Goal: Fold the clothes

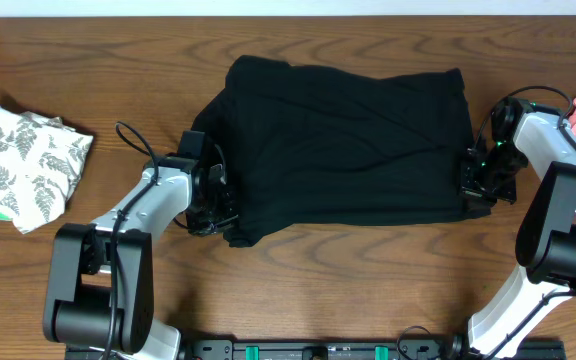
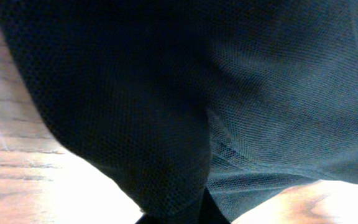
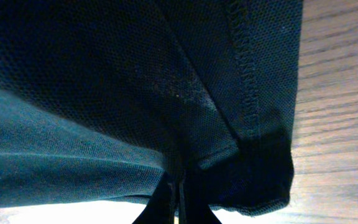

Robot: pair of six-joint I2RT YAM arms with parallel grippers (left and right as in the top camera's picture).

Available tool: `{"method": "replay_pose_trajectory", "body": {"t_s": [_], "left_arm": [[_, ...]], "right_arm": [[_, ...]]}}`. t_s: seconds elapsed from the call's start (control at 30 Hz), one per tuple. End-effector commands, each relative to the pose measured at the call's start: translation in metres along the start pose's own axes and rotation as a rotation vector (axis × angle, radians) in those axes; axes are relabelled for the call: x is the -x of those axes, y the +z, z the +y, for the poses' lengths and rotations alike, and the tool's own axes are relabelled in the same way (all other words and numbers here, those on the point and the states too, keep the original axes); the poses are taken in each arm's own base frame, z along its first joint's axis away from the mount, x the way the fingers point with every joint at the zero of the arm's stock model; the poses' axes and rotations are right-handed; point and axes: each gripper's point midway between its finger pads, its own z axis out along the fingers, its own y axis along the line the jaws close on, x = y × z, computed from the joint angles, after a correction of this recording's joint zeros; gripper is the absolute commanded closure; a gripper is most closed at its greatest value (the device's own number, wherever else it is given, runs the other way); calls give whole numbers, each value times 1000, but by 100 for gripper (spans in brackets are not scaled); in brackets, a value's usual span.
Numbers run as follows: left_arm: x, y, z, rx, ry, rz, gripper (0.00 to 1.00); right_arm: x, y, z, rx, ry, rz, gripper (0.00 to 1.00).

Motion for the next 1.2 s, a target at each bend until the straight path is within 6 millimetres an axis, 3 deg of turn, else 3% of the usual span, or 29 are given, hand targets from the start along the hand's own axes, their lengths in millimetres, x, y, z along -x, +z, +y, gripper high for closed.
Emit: {"method": "replay_pose_trajectory", "body": {"t_s": [0.0,0.27,0.4,0.6,0.83,1.03,1.17], "left_arm": [[5,-16,-8,-21,25,-53,94],[5,-79,-32,-102,99,-244,94],[10,-101,-32,-85,120,-352,94],[19,-112,-30,-63,123,-427,94],[38,-123,-43,-103,154,-517,94],[53,-134,-53,-136,178,-599,94],[62,-141,-54,-131,182,-648,93]], "right_arm": [[0,-6,1,2,-3,-20,99],[1,-7,1,2,-4,-28,99],[8,-17,3,14,-6,-82,99],[14,-48,6,24,-14,-208,99],[17,-92,8,33,-24,-380,99],[17,-98,8,34,-25,-405,99],[27,-103,9,37,-27,-451,99]]}}
